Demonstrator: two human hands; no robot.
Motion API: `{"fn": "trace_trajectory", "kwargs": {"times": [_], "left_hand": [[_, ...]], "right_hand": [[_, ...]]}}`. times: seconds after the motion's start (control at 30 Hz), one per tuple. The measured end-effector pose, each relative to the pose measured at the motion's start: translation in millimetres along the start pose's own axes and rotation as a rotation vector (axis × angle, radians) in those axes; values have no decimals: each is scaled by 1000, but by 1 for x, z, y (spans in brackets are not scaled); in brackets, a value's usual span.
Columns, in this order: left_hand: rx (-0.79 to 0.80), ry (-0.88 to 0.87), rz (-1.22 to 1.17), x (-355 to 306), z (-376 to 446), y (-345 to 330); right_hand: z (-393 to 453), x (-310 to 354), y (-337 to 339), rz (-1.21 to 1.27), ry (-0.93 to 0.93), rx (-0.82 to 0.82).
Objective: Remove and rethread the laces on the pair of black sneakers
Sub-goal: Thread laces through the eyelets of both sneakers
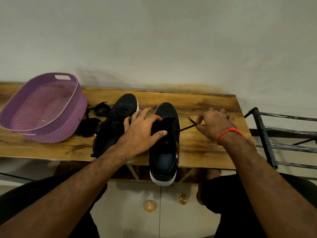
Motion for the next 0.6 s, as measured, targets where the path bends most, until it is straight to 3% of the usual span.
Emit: {"fn": "trace_trajectory", "kwargs": {"times": [0.23, 0.33, 0.5, 0.6], "left_hand": [[62, 44, 34, 6, 0, -6], [73, 63, 29, 9, 1, -8], [102, 78, 36, 11, 1, -6], [103, 77, 27, 8, 0, -6]], "right_hand": [[-11, 41, -18, 140, 384, 201], [-6, 33, -18, 35, 321, 162], [7, -16, -3, -49, -7, 113], [4, -3, -13, -8, 176, 189]]}}
Point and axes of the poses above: each hand's wrist, its own z-axis towards the middle knuckle, its own y-axis out of the back of the hand, x = y × z, the point moved 5 cm from there along z, towards the middle knuckle, and after that the axes turned 7 degrees about -y, right-handed, at the moved point
